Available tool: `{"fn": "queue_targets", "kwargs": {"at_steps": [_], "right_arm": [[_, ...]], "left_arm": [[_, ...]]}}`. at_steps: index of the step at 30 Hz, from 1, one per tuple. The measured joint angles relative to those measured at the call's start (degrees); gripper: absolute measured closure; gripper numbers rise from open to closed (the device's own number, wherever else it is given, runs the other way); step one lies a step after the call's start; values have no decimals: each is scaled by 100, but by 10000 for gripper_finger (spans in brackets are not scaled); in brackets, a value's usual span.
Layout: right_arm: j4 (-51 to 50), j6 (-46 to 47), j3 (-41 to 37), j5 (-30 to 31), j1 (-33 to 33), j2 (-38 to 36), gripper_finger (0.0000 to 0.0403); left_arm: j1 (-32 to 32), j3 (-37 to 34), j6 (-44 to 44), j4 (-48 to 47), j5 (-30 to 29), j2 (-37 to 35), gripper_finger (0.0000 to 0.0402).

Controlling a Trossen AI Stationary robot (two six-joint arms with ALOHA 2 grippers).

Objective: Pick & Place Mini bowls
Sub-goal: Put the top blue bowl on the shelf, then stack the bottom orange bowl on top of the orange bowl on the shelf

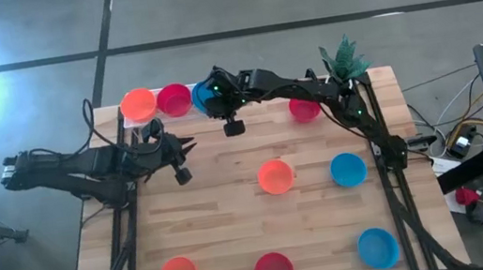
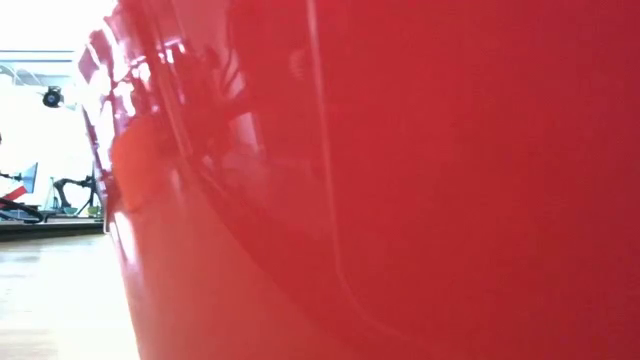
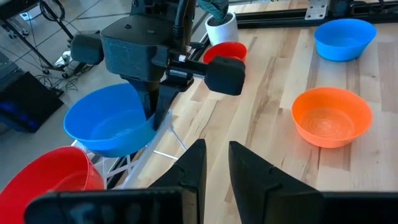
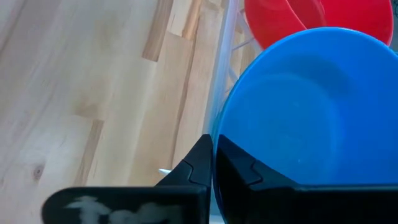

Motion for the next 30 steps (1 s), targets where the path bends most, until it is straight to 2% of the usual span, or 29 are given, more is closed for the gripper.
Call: {"fn": "queue_targets", "kwargs": {"at_steps": [9,13,16,30], "right_arm": [[-3,-28,-4,20,0,-3,323],[-10,-34,-7,512,11,-90,307],[-18,-2,-7,746,9,-184,302],[-179,412,-7,748,46,-664,319]], "left_arm": [[0,7,0,-1,0,0,338],[0,7,35,-7,3,-2,338],[1,7,68,-13,2,-4,338],[0,7,-33,-42,3,-18,338]]}}
